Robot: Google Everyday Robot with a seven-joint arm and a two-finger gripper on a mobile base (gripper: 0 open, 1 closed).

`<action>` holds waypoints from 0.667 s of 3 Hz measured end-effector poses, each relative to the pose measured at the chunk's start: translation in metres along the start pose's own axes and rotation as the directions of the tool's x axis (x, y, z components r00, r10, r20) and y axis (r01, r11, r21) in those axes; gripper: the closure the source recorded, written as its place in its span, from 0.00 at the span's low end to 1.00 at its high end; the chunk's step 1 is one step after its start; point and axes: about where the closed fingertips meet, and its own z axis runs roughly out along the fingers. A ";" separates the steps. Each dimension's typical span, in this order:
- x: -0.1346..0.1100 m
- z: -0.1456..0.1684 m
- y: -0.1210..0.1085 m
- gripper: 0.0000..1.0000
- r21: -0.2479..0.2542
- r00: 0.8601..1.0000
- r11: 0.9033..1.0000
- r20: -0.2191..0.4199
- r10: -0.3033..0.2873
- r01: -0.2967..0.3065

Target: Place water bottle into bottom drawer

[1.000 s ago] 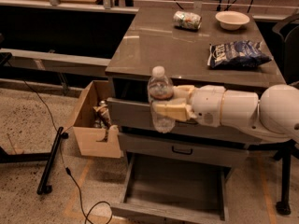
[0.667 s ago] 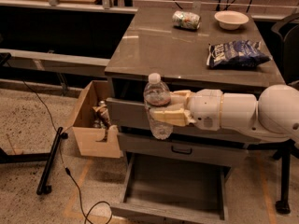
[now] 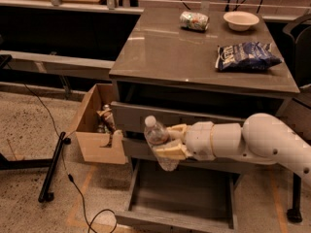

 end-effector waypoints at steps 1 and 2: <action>0.083 0.012 -0.004 1.00 -0.018 0.974 0.996 -0.207 -0.090 0.088; 0.147 0.023 -0.012 1.00 -0.032 0.925 0.988 -0.348 -0.150 0.149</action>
Offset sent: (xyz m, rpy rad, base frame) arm 0.0139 -0.0742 -0.2233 -0.6071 -0.0315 0.0574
